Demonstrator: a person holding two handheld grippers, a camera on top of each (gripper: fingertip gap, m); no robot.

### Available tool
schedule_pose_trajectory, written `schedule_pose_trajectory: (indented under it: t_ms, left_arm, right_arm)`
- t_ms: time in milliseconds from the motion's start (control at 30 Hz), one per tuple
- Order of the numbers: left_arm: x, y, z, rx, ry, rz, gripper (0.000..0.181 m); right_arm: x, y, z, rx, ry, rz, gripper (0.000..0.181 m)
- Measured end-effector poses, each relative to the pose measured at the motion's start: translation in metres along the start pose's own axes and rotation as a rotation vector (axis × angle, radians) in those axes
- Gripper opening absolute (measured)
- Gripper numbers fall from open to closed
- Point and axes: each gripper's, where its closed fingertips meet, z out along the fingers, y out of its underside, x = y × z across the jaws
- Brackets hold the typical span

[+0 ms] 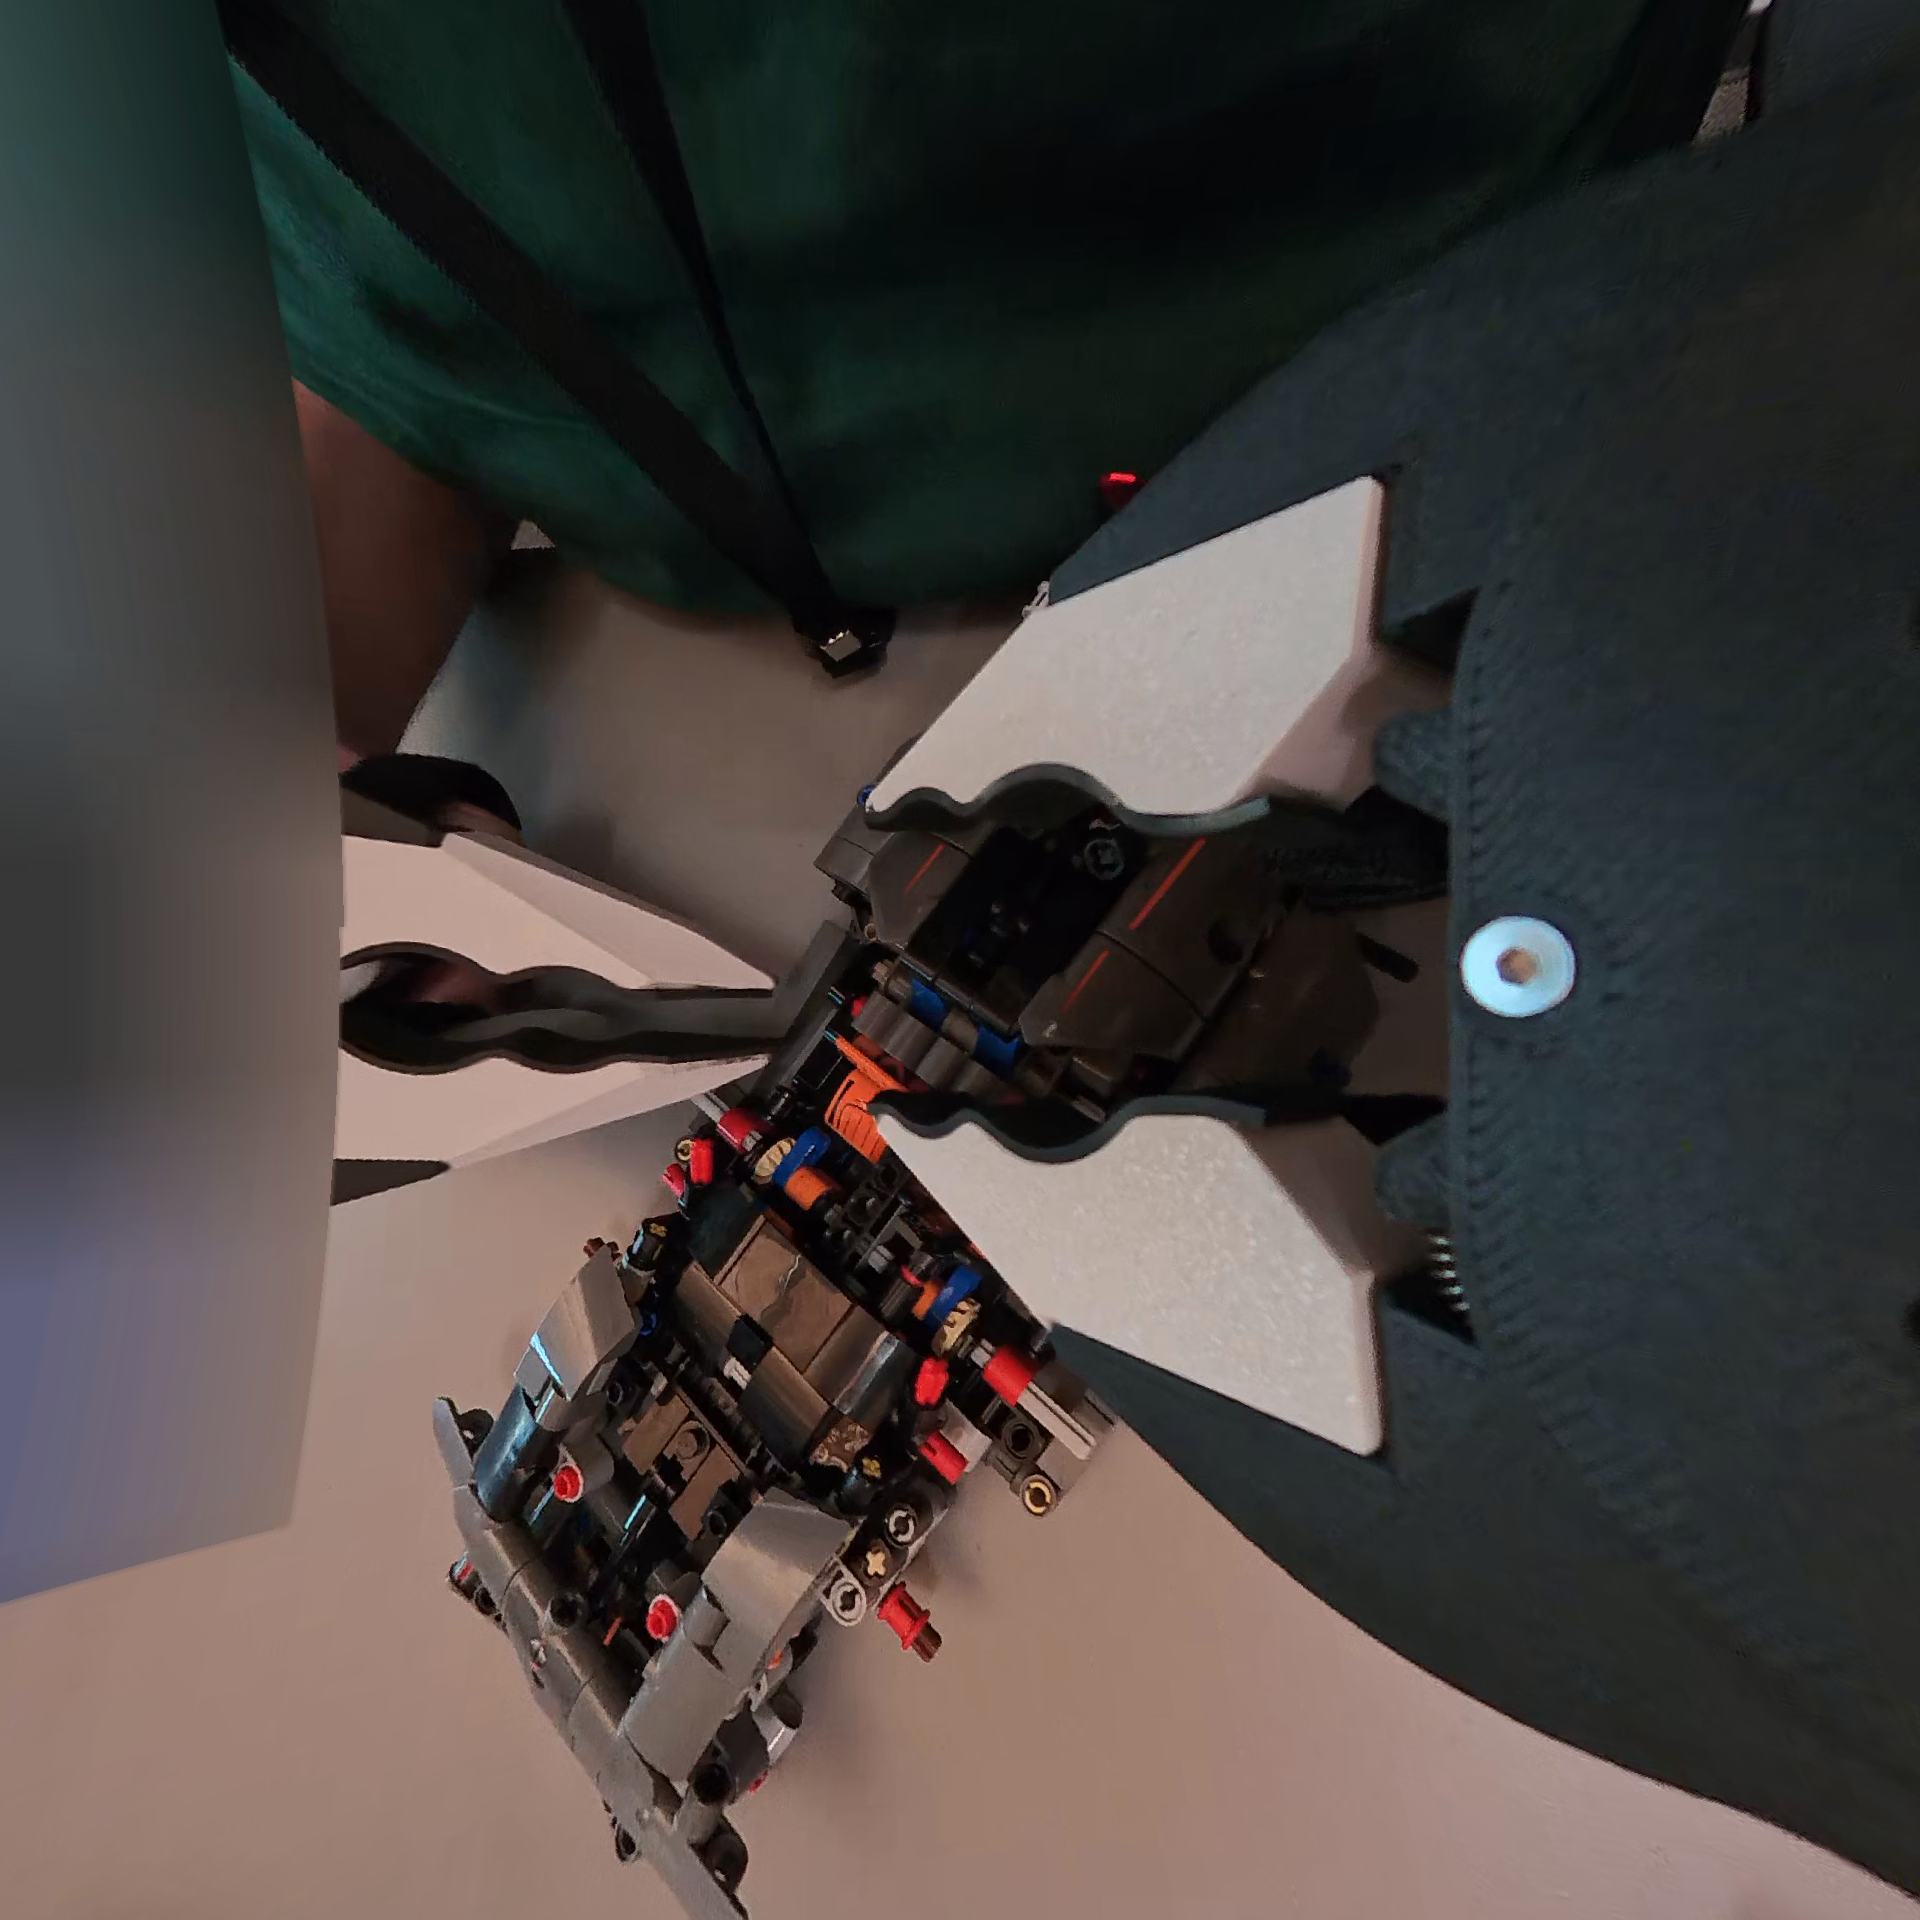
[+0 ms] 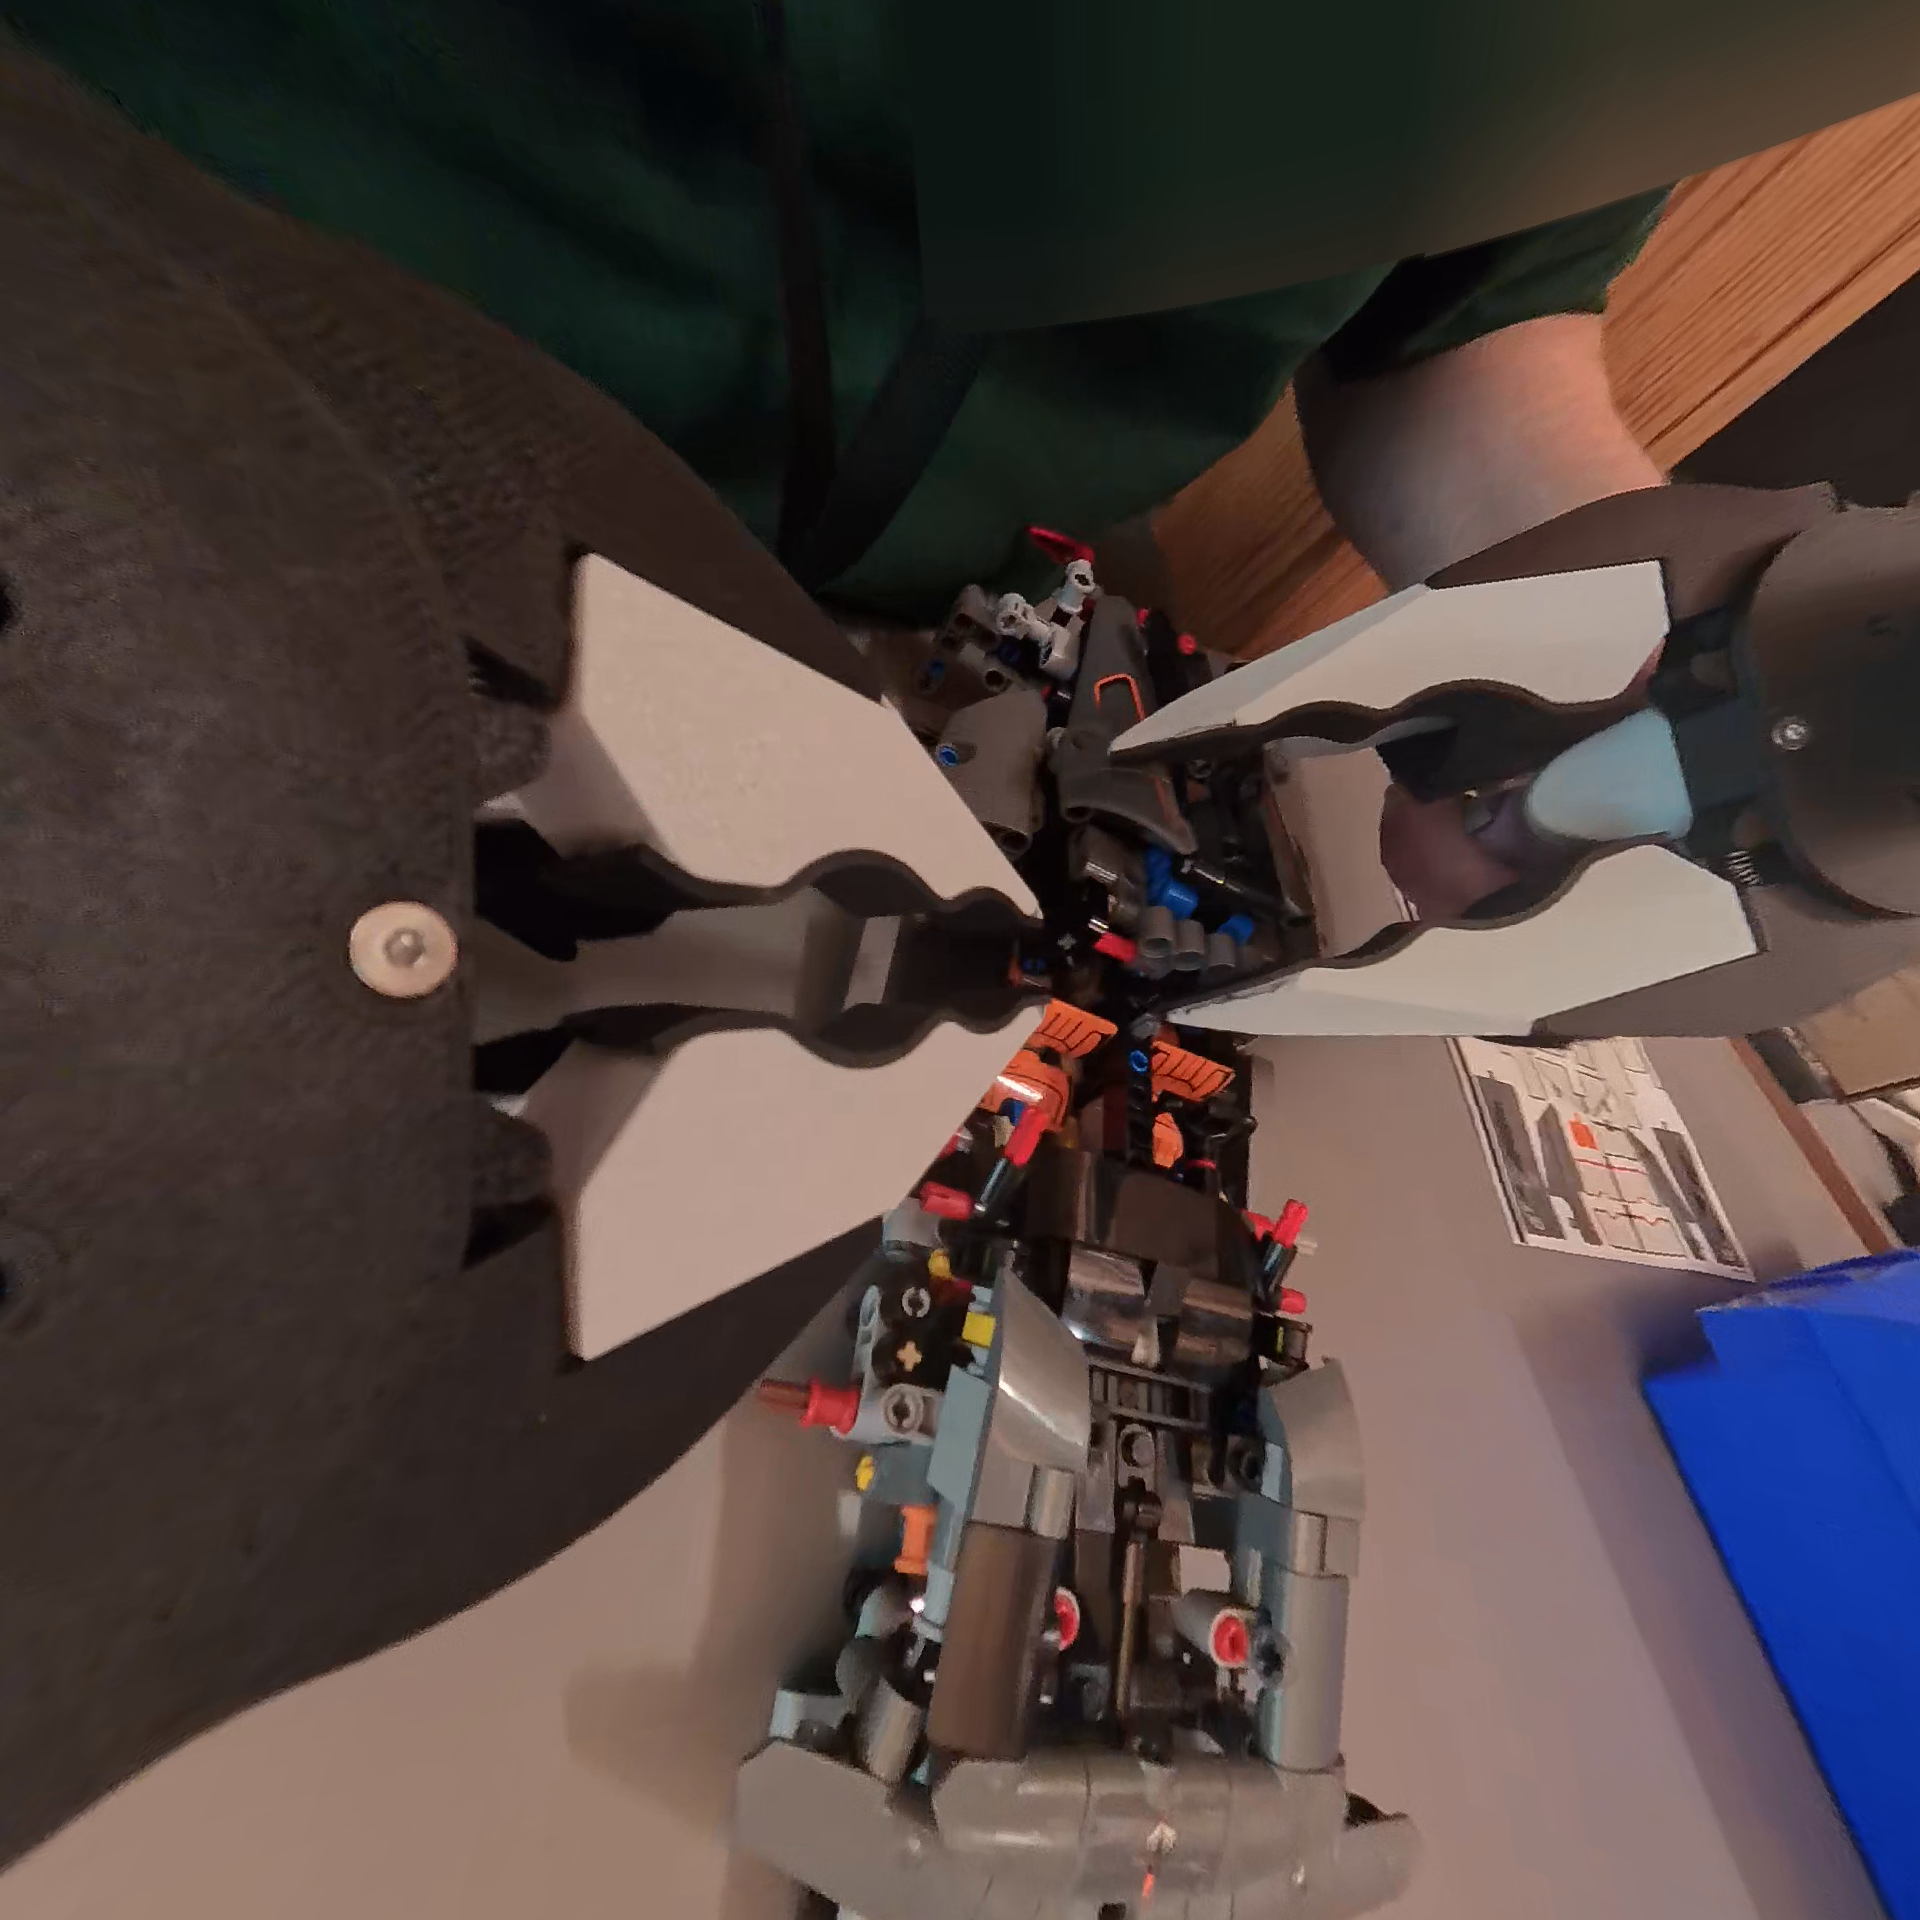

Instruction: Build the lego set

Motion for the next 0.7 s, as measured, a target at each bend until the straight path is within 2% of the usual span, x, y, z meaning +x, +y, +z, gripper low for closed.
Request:
schedule_pose_trajectory:
  t_ms: [400,700]
  left_arm:
    - [-0.004,0.008,-0.019,-0.01,-0.094,-0.085,0.052]
    - [-0.004,0.009,-0.017,0.018,-0.084,-0.108,0.05]
  right_arm:
    - [-0.009,0.002,0.022,-0.077,-0.006,-0.128,0.011]
    - [-0.008,0.001,0.023,-0.096,-0.081,-0.095,0.006]
